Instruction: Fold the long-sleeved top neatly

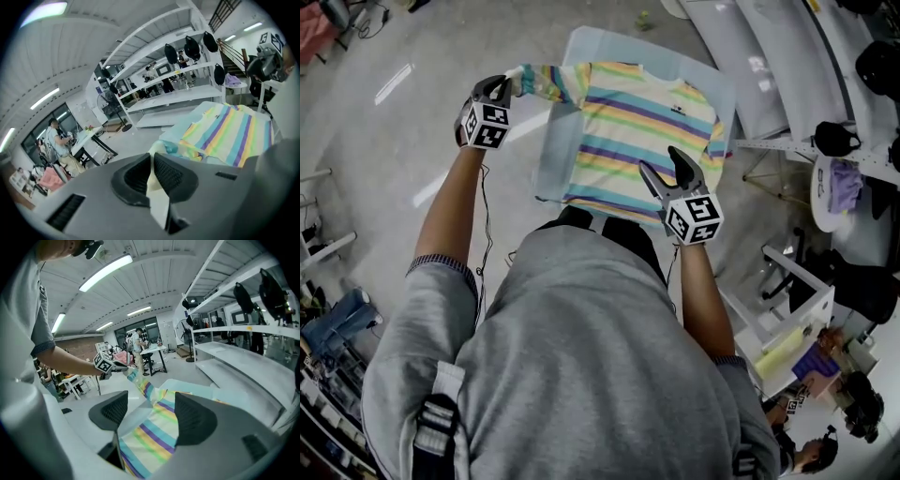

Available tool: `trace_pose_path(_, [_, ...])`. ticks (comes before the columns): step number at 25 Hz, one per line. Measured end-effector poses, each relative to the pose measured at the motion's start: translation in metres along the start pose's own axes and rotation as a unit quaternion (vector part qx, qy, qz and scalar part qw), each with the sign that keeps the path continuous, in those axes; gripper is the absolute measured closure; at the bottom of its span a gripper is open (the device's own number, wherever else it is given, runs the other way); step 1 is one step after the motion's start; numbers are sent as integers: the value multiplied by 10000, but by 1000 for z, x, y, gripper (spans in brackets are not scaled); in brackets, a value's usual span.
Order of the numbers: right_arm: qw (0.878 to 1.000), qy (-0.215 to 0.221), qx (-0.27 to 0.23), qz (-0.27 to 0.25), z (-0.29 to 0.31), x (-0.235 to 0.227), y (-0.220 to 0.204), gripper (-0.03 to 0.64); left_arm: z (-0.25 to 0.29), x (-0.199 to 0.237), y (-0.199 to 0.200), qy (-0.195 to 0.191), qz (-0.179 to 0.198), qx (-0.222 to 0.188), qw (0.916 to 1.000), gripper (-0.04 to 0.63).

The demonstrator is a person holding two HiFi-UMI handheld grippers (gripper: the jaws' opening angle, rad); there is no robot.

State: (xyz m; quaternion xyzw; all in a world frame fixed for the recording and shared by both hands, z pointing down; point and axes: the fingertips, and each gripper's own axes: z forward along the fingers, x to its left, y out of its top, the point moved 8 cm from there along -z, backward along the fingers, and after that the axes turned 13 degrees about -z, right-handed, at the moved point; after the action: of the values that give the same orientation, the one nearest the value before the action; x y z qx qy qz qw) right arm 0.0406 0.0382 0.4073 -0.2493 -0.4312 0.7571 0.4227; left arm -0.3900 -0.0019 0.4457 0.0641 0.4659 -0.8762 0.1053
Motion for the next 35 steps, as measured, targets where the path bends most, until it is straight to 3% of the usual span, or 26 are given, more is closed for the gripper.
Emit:
trace_pose_path(8, [9997,216,-108,-28,-9,-34,-3,288,13,-46,62,-200,872,-93,9959,558])
trace_pose_path(17, [9995,217,-189,135,-23,-60,-20,288,36,-117,113,-764,2304,-174,9699,558])
trace_pose_path(25, [9990,49,-193,400,-47,-74,-44,288,59,-188,139,-1340,3463,-233,9282,558])
trace_pose_path(31, [9975,-112,-167,674,-66,-92,-70,288,90,-257,144,-1832,4356,-174,8811,558])
trace_pose_path(33, [9968,-159,-146,765,-71,-97,-80,288,102,-281,143,-2000,4459,-134,8724,558])
trace_pose_path(35, [9963,-193,-122,833,-77,-102,-90,289,113,-305,143,-2123,4474,-82,8688,558])
